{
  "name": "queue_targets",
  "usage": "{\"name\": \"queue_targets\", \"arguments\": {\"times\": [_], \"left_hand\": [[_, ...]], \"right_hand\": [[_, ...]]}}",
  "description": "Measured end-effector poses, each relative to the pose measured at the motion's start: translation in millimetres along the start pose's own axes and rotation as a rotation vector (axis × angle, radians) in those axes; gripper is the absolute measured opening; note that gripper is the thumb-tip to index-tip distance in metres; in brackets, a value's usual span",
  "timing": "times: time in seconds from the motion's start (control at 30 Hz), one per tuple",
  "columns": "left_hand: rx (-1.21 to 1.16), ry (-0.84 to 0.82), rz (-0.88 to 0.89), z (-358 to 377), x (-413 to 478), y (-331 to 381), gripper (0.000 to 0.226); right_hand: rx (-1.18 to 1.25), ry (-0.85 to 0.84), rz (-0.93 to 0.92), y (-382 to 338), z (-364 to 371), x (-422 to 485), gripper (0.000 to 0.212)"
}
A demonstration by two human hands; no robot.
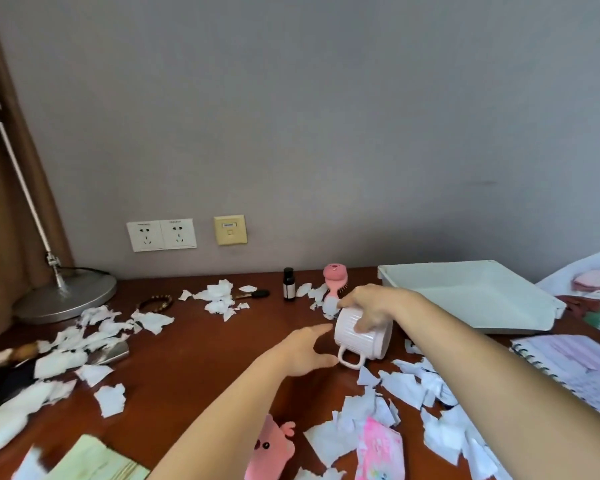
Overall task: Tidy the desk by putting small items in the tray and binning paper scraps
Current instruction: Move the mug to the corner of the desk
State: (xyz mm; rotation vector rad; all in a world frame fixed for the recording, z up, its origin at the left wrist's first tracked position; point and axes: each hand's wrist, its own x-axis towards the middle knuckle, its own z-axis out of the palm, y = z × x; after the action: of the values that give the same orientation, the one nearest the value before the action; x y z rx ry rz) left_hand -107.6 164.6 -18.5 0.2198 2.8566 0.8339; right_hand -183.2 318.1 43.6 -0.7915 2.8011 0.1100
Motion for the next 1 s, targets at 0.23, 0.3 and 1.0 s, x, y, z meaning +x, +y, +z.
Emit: {"name": "queue_targets", "arguments": {"times": [0.23, 0.3, 1.0], "left_hand": [[-0.323, 0.035, 0.008, 11.3, 23.3, 4.7, 0.03], [-0.339, 0.069, -0.007, 15.1, 28.2, 4.7, 0.027], [-0.047, 0.412, 0.03, -3.4, 0.7, -3.7, 0.012]], "right_hand": [[0.069, 0.042, -0.023, 16.2, 0.9, 7.7, 0.053], [0.081, 0.054, -0.037, 18.2, 0.3, 6.3, 0.046], [0.501, 0.438, -0.189, 0.2, 39.2, -20.5, 0.028]]}}
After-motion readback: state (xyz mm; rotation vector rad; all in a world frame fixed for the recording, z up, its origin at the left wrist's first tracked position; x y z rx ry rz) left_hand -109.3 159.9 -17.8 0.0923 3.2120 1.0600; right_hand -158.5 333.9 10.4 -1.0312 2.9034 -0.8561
